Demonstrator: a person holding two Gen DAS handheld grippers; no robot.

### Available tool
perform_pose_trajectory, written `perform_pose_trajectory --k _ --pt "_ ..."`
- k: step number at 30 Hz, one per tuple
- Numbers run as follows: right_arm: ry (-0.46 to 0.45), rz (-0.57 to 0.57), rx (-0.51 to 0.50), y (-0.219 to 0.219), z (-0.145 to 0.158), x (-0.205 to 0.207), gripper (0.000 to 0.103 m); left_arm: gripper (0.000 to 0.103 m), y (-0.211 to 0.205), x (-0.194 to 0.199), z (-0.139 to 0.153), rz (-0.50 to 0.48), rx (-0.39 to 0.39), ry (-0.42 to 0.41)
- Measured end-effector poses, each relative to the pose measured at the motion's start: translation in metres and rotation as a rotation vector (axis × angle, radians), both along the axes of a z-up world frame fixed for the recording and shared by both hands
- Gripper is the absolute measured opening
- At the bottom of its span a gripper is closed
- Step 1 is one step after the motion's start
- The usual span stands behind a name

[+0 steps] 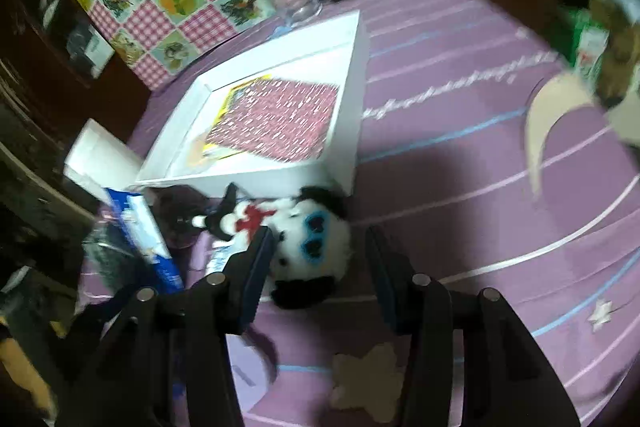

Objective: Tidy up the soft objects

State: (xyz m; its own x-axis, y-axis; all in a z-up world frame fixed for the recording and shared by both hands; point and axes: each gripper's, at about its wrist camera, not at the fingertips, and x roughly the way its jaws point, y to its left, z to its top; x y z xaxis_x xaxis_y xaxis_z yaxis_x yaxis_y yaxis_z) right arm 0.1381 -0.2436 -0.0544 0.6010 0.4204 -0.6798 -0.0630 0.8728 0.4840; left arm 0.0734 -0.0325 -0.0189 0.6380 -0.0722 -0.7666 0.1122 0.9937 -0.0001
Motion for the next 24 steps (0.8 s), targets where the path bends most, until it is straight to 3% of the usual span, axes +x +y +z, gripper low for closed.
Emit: perform_pose_trajectory --k 3,7,12,18,20,24 --pt "0.039 0.025 0.128 -0.005 -0.009 0.004 0.049 0.102 0.004 -0.002 0.005 0.003 -0.037 -0.018" --pt "0.033 0.047 0.146 -0.002 -0.01 0.002 0.04 0.101 0.006 -0.004 0.009 0.003 -0.066 -0.035" --pt "-0.016 0.05 0.083 0.003 0.001 -0.004 0.033 0.098 0.005 -0.006 0.011 0.003 -0.065 -0.044" --pt "-0.099 0.036 0.066 -0.003 0.021 -0.014 0.031 0.084 0.003 -0.009 0.016 0.002 -0.068 -0.068" --pt "-0.11 0.039 0.068 -0.004 0.025 -0.017 0.031 0.073 0.002 -0.012 0.019 -0.006 -0.084 -0.093" --pt "-0.13 0.034 0.027 0.0 0.031 -0.02 0.031 0.071 -0.003 -0.014 0.024 -0.061 -0.155 -0.098"
